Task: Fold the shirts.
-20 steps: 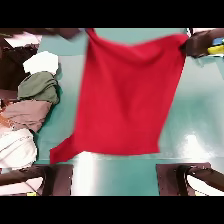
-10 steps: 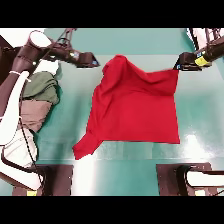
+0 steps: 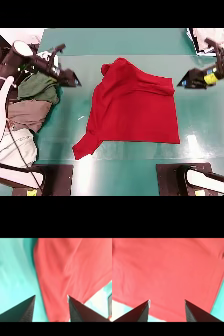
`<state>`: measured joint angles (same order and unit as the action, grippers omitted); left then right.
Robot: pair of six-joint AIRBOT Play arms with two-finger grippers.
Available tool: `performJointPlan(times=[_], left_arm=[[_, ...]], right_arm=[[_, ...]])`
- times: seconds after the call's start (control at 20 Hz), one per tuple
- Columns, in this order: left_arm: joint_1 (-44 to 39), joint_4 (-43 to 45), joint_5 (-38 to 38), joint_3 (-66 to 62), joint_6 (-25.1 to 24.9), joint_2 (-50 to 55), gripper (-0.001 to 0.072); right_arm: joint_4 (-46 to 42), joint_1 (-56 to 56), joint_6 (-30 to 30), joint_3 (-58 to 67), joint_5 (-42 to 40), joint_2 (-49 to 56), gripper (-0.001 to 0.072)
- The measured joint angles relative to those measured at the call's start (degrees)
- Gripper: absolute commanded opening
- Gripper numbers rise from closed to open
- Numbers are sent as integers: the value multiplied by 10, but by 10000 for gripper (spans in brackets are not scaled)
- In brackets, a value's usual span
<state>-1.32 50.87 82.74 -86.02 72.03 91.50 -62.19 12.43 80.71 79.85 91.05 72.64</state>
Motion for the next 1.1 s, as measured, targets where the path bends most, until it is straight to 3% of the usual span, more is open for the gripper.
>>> performJointPlan(times=[0.35,0.4,0.8,0.85,0.95,1.0,1.1], left_arm=[[-34,18,-82,336,-54,-155,475],[-42,19,-94,365,-59,-165,546],[-136,10,-144,456,-77,-192,543],[-151,8,-151,458,-77,-193,415],[-169,17,-169,462,-71,-193,67],[-173,18,-176,462,-68,-193,24],[-181,16,-176,461,-63,-193,24]], right_arm=[[8,5,-24,-194,-36,-131,503],[9,5,-25,-211,-39,-145,502],[10,5,-28,-253,-46,-198,503],[10,5,-28,-253,-44,-200,503],[7,5,-28,-255,-41,-202,503],[3,5,-28,-255,-37,-203,502],[-14,5,-28,-256,-31,-204,502]])
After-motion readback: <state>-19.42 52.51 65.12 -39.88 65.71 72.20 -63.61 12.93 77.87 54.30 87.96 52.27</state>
